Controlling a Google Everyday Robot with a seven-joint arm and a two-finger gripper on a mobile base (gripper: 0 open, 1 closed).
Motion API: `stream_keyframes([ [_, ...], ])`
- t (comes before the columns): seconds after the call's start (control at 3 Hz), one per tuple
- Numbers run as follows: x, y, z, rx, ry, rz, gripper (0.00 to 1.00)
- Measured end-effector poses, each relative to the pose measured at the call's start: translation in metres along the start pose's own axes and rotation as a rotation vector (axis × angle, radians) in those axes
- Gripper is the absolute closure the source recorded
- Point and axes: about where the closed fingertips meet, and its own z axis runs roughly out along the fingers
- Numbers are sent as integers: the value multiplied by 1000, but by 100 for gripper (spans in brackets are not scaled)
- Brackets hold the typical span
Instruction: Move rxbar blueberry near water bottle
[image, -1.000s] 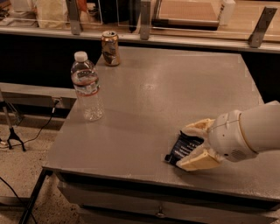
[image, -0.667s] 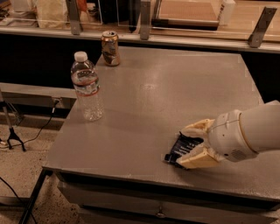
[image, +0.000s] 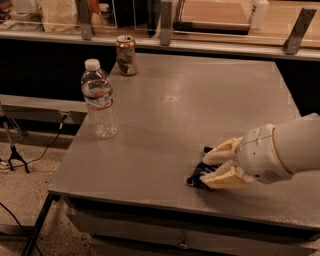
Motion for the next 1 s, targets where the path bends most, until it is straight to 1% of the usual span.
stream_keyframes([
  [0.33,-1,0,-2,0,0,0,82],
  [0.67,-2,0,-2,0,0,0,59],
  [1.0,-9,-7,-15,-2,-21,4,35],
])
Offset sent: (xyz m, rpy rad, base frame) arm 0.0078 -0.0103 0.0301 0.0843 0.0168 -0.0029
